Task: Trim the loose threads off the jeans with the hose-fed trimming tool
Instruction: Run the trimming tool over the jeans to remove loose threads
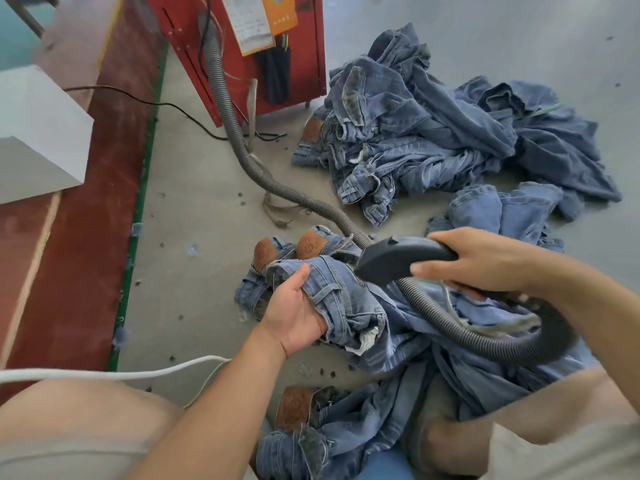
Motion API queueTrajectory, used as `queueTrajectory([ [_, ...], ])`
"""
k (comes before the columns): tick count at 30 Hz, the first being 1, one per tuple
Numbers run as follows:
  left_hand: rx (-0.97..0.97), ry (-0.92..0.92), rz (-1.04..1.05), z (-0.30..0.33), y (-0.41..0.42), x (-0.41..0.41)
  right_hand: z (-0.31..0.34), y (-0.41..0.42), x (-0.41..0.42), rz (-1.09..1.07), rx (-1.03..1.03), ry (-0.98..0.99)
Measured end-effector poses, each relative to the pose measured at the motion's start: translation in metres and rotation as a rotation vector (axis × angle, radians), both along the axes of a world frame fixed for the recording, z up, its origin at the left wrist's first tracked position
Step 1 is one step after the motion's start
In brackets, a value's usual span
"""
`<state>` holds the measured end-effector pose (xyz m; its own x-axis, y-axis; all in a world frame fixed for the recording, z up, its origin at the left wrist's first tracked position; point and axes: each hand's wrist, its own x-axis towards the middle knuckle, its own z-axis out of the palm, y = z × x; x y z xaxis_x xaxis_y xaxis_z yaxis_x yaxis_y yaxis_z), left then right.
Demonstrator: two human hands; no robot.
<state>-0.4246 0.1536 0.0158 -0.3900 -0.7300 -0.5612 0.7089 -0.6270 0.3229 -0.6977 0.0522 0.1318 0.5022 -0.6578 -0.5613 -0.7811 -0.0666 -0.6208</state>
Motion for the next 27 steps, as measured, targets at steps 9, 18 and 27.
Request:
queueTrajectory([
  [9, 0.102, -0.271, -0.112, -0.005, 0.000, -0.011, -0.013, -0.005, 0.011, -0.109, -0.096, 0.115],
  [18, 0.044, 0.045, 0.081, -0.010, 0.003, -0.015, -0.013, 0.008, 0.019, 0.068, 0.068, 0.097],
  [27, 0.039, 0.046, 0.134, -0.003, 0.002, -0.013, -0.016, -0.001, 0.007, -0.064, -0.116, 0.025],
])
